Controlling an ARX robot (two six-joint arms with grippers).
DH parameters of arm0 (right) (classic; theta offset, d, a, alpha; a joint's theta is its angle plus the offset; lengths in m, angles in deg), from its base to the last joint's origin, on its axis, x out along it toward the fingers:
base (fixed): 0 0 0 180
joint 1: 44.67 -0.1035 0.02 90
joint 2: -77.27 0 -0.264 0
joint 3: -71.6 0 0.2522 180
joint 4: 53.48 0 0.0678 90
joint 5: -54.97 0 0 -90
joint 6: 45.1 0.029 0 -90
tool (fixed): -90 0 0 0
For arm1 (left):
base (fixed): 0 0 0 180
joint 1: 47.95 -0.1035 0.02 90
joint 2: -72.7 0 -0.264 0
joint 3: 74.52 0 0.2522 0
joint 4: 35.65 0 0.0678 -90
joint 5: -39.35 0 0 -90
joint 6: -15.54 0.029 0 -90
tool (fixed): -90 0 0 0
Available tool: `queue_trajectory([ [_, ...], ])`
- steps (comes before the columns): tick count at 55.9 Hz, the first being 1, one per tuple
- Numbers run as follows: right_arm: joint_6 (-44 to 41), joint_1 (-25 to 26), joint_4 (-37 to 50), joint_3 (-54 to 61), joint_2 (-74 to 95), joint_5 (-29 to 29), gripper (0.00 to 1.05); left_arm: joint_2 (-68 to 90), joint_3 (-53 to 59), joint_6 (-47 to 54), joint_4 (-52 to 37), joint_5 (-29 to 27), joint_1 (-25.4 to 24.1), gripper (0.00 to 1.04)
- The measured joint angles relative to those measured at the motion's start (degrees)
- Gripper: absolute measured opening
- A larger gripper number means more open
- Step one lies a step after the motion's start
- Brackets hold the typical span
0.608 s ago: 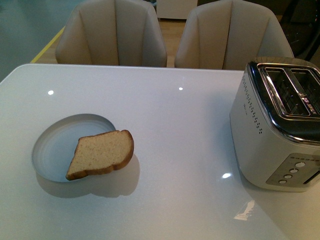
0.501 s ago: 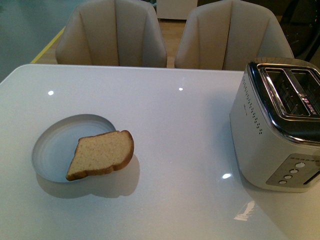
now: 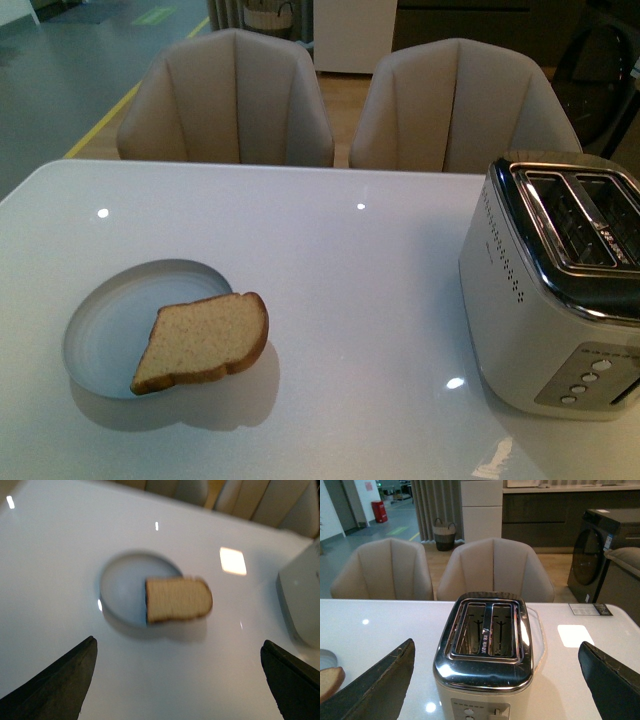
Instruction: Left arm holds plate, right arm toasts bread
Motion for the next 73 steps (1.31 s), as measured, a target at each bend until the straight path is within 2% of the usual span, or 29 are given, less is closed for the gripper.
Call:
queue_trajectory([
  [4, 0.0, 0.0, 0.0, 0.0, 0.0, 0.0, 0.96, 4.9, -1.1, -1.2, -1.0, 1.5, -0.6, 0.97],
  [12, 0.0, 0.0, 0.0, 0.0, 0.0, 0.0, 0.96, 18.5, -4.7, -1.5, -13.7, 4.2, -3.4, 0.97],
  [18, 0.0, 0.0, 0.0, 0.0, 0.0, 0.0, 0.96, 39.1, -9.4, -0.7, -28.9, 2.7, -4.9, 0.97],
  [22, 0.0, 0.0, 0.0, 0.0, 0.0, 0.0, 0.96, 52.7, -14.6, 1.2, -33.9, 1.5, -5.1, 0.97],
  [32, 0.0, 0.0, 0.0, 0.0, 0.0, 0.0, 0.96, 69.6, -23.4, 2.4, -35.7, -0.7, -4.9, 0.97],
  [49, 0.0, 0.0, 0.0, 0.0, 0.0, 0.0, 0.96, 91.8, -33.8, -0.9, -39.7, -5.1, -1.7, 0.97],
  [73, 0.0, 0.0, 0.0, 0.0, 0.0, 0.0, 0.96, 110.0, -42.7, -6.5, -40.3, -9.2, 0.3, 0.97],
])
